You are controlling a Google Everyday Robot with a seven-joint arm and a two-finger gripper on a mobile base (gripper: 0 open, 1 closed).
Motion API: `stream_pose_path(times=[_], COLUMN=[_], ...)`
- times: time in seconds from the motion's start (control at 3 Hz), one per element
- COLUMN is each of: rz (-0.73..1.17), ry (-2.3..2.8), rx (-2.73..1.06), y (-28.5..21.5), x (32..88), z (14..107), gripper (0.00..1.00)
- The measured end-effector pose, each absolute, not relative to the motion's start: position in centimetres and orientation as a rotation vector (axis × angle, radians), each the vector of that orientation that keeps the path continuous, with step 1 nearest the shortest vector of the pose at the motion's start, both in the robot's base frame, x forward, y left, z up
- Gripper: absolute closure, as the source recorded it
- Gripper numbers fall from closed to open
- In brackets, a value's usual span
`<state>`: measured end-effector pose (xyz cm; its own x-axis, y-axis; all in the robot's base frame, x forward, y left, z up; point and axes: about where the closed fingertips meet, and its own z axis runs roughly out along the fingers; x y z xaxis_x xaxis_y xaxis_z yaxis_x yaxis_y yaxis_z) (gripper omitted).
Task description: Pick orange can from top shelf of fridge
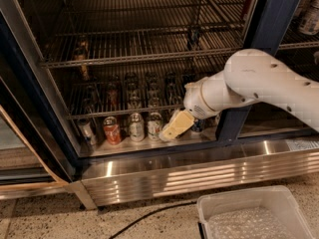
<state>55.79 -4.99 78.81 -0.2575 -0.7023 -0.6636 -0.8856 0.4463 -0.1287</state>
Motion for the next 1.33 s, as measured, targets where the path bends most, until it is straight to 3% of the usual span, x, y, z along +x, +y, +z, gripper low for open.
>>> stream_pose_path(times=[1.33], rz=[0.439], ry=[1.676], rx=[-1.335], y=[-0.9], x=[62.5], z=[75.5], gripper=[0.00])
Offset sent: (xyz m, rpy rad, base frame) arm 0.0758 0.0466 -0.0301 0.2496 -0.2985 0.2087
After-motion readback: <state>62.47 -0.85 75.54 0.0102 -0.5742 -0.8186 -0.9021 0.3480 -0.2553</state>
